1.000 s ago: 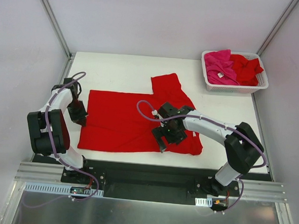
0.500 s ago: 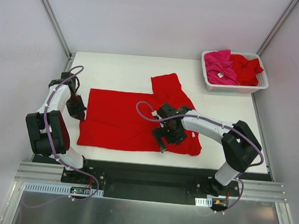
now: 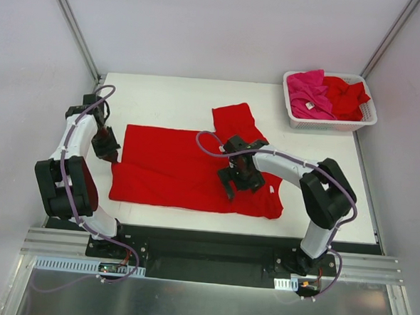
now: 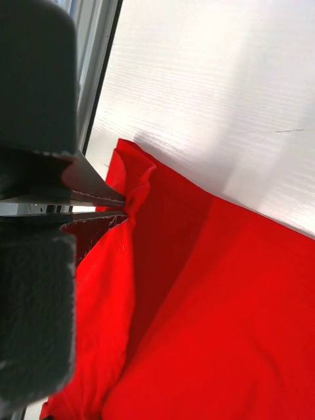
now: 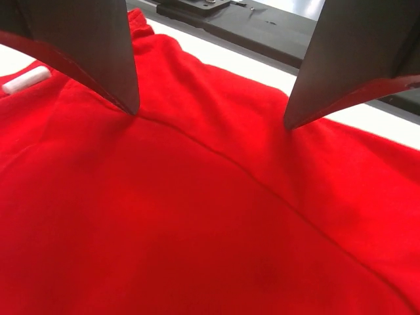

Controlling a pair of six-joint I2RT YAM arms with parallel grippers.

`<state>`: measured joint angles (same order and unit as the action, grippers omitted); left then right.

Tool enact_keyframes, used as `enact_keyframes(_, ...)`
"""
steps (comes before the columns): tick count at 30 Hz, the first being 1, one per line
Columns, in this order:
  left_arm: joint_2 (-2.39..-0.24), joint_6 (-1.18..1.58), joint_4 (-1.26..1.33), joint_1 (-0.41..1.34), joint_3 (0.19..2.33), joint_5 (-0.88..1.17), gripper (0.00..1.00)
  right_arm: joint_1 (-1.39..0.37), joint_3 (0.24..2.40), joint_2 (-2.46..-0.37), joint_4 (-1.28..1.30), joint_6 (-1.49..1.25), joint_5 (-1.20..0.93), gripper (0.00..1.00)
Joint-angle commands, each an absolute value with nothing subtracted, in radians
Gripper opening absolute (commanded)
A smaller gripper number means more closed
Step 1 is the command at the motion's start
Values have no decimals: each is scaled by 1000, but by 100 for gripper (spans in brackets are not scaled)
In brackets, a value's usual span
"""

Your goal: Fold and stack the t-shirts

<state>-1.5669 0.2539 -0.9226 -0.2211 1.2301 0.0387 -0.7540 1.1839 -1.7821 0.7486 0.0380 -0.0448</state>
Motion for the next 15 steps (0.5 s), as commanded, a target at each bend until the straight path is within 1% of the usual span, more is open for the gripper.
enact_keyframes(1, -1571, 264, -960, -210, 1290, 5, 1, -750, 1230, -1795, 773, 35, -14, 96)
enact_keyframes(8, -1603, 255, -966, -209, 1321, 9, 1, -749, 1235, -1821, 776, 26, -12, 96)
enact_keyframes(10, -1617, 253, -965, -207, 1330, 11, 7, -749, 1238, -1825, 778, 25, -18, 96)
enact_keyframes(11, -1623, 252, -966, -207, 1331, 14, 14, -747, 1239, -1824, 778, 25, -18, 96)
enact_keyframes(12, -1629, 249, -965, -207, 1331, 15, 17, -747, 1241, -1824, 779, 26, -20, 96)
enact_keyframes(15, -1655, 249, -966, -203, 1333, 6, 17, -747, 1250, -1827, 788, 29, -15, 96)
